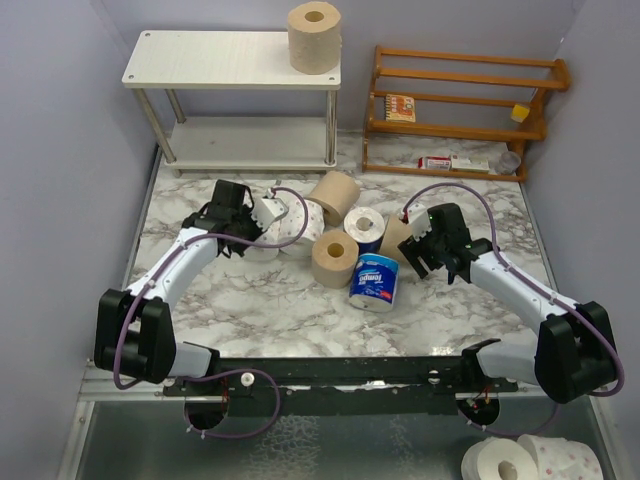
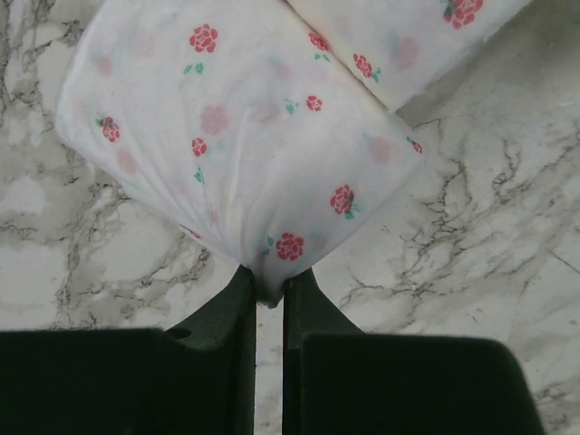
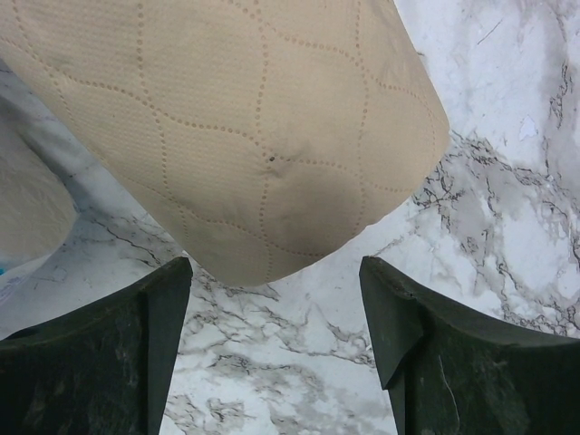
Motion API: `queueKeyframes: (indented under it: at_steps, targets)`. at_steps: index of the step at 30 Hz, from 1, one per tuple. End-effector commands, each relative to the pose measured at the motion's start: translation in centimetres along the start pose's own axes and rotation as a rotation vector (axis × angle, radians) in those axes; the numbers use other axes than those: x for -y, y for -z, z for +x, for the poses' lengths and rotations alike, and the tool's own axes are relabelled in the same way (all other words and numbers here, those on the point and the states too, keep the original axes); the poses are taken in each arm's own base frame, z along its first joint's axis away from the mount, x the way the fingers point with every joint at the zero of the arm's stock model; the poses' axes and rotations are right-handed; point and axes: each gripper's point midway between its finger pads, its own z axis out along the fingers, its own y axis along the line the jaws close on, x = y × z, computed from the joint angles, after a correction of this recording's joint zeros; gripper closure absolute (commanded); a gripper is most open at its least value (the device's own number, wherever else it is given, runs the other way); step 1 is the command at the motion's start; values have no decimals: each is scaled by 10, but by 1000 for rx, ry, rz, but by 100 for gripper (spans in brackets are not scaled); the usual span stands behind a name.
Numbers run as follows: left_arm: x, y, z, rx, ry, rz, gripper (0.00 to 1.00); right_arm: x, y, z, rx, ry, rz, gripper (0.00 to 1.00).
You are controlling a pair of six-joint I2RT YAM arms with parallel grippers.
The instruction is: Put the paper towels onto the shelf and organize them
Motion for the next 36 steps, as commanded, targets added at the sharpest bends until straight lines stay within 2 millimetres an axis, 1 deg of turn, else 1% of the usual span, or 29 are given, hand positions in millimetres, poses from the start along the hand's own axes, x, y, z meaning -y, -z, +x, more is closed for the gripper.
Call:
queueKeyframes:
  at_steps: [1, 4, 6, 10, 11, 13, 14, 16, 18, 20, 23, 28, 31, 33, 36]
  targets:
    - [8, 27, -32, 74, 114, 104, 100, 10, 2, -11, 34, -13, 41, 24]
    - [-19, 54, -63, 204, 330, 71, 100, 9, 1, -11, 33, -11, 35, 24]
    - [-28, 70, -85, 286, 434, 85, 100, 9, 1, -11, 32, -11, 35, 24]
    - [-38, 87, -124, 385, 627, 118, 100, 8, -1, -9, 24, -9, 32, 24]
    - [-44, 89, -132, 404, 676, 111, 100, 8, -1, -8, 23, -9, 31, 24]
    - [-62, 93, -142, 419, 784, 63, 100, 8, -1, -8, 22, -10, 33, 24]
    - [-74, 97, -147, 428, 842, 18, 100, 8, -1, -8, 21, -12, 32, 24]
    - [-95, 103, -152, 431, 974, -69, 100, 7, -1, -8, 24, -17, 32, 24]
    - [-111, 108, -156, 431, 1088, -128, 100, 7, -1, -7, 20, -16, 32, 24]
    - [-122, 112, -160, 451, 1159, -168, 100, 8, -1, -7, 19, -16, 37, 24]
    - [-138, 107, -155, 473, 1374, -236, 100, 9, -2, -5, 12, -17, 44, 24]
    - [-151, 74, -150, 489, 1664, -208, 100, 8, -8, 0, -20, -13, 37, 24]
    - [-162, 51, -148, 499, 1809, -193, 100, 5, -11, 4, -35, -10, 26, 24]
    - [-173, 41, -154, 537, 1890, -171, 100, 3, -12, 5, -41, -9, 18, 24]
    - [-193, 31, -169, 582, 1951, -130, 100, 2, -17, 9, -65, -10, 8, 24]
